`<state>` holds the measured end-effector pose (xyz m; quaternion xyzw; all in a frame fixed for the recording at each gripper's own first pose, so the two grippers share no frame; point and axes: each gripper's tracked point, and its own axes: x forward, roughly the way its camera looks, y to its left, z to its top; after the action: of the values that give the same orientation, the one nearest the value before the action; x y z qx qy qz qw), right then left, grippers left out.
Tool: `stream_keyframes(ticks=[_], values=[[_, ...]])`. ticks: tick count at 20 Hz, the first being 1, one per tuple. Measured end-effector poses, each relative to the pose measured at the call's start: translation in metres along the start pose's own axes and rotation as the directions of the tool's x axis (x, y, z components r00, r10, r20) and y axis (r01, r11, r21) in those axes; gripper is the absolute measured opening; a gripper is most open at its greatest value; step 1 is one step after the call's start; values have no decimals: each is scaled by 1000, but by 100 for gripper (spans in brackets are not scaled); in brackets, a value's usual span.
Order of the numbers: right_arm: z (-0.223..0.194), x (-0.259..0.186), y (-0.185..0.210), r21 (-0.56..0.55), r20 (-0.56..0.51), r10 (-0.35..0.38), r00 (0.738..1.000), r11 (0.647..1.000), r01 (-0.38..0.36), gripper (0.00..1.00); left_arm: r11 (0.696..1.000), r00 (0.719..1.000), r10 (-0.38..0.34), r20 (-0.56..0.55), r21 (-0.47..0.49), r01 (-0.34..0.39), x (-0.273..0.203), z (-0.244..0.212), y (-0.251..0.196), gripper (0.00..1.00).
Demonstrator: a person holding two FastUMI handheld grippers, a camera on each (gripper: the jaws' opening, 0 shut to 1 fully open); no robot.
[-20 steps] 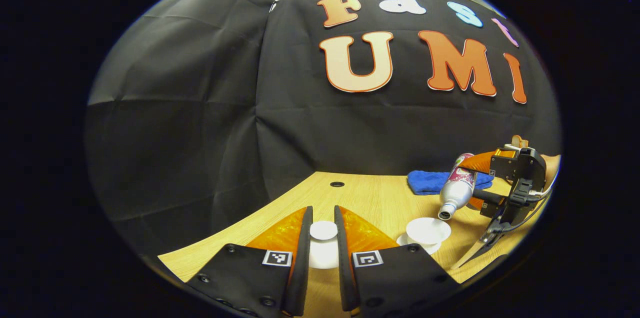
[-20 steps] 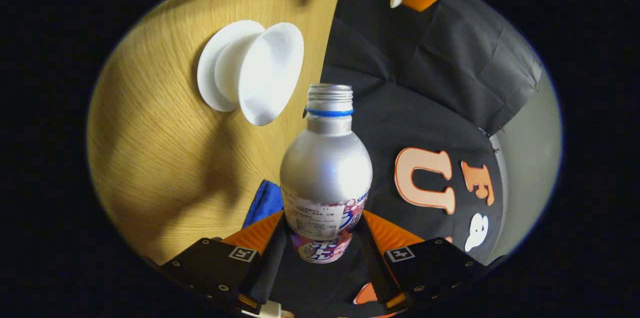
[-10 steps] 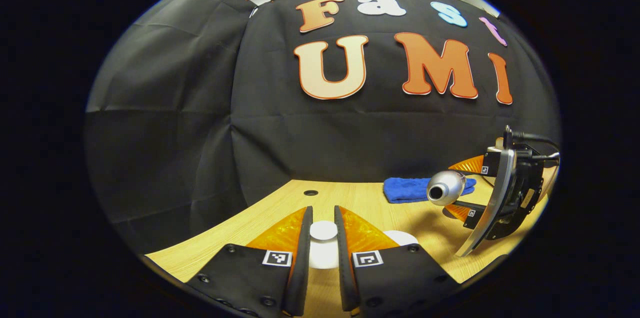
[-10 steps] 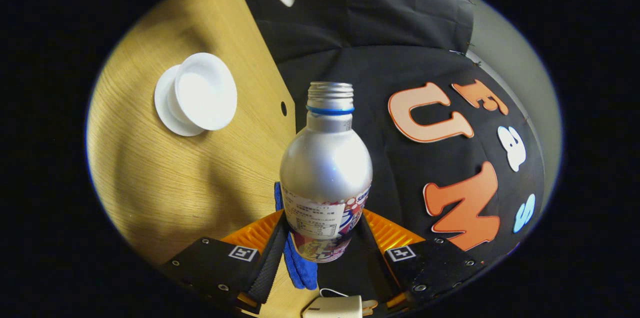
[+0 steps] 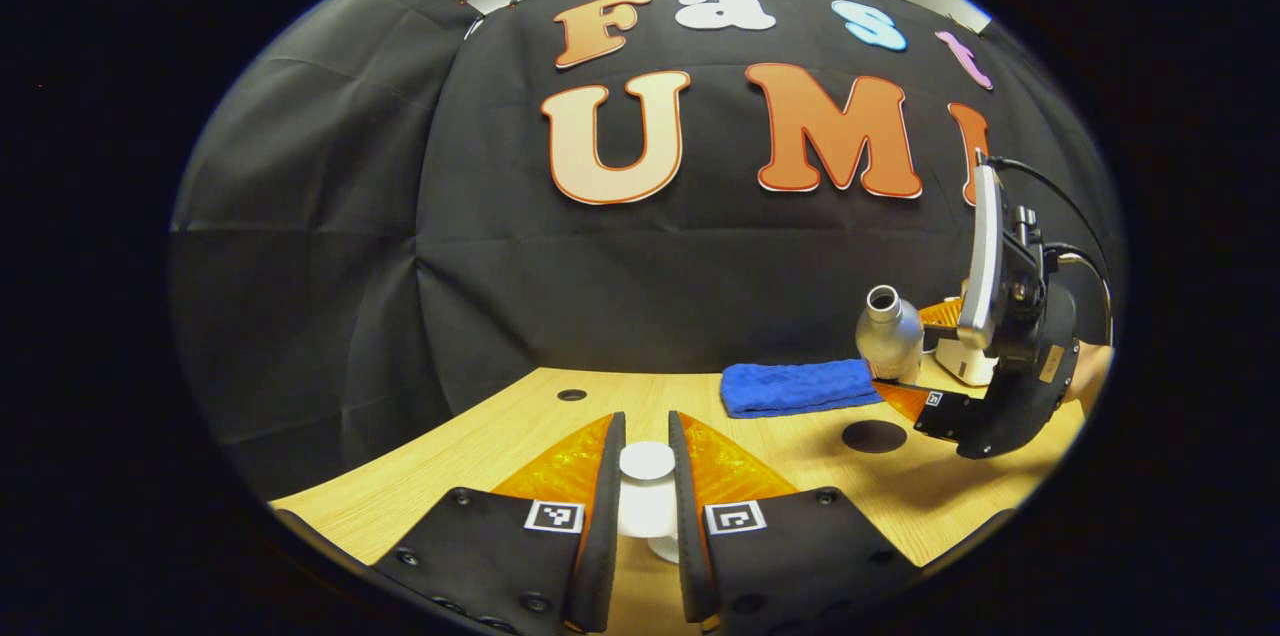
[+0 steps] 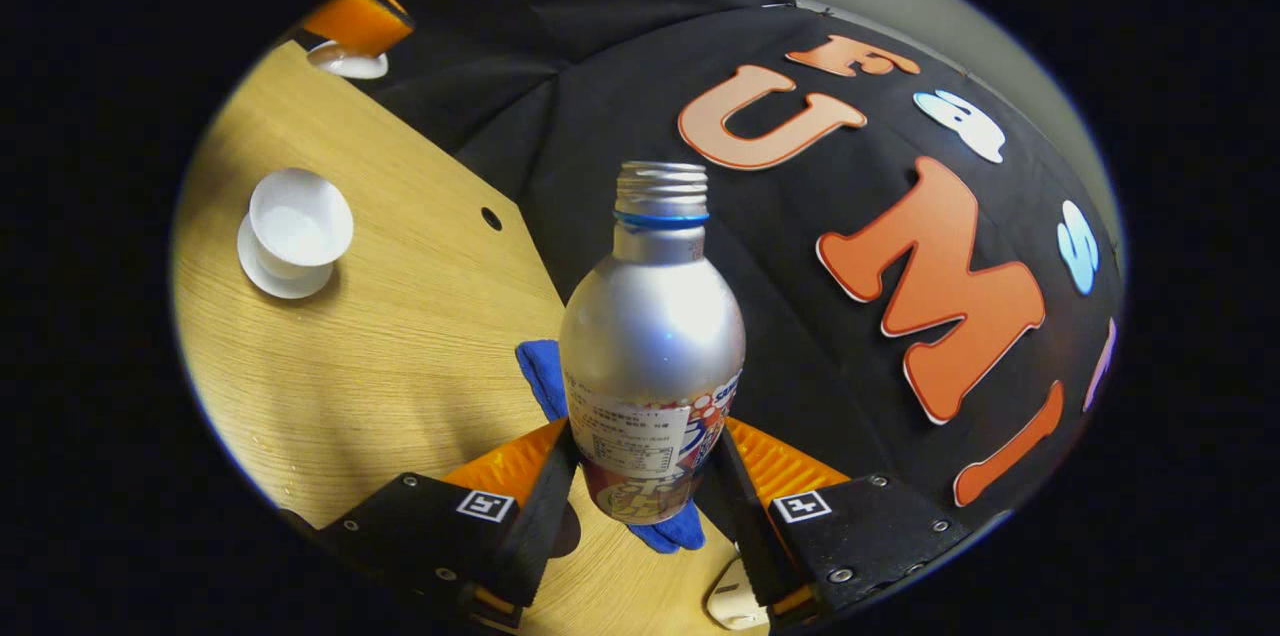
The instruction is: Open the teacup lid with one hand, grasp the water bottle and pour water into the teacup with the other hand; after pouring, place the water bottle on the coaster and then close the teacup lid.
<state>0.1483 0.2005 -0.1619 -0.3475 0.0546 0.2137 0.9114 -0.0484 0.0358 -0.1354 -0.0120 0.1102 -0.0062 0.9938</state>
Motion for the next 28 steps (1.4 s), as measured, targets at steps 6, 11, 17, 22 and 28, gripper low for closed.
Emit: stream_keyframes(ticks=[6,11,17,22,28], values=[[-31,21,-6,287,-61,61,996,957,-41,79,1000,1000,-25,-1,-1,25,9,1,-23,27],[-41,25,4,487,-96,117,989,872,-56,79,999,1000,-29,-12,-16,29,17,-8,-32,28],[-49,27,13,610,-132,178,975,790,-62,79,999,999,-37,-27,-25,36,22,-19,-35,27],[-67,33,26,666,-175,199,964,745,-33,80,999,998,-41,-37,-27,40,25,-24,-38,30],[-80,34,27,740,-189,222,957,673,-10,77,997,996,-53,-73,-51,50,34,-43,-42,30]])
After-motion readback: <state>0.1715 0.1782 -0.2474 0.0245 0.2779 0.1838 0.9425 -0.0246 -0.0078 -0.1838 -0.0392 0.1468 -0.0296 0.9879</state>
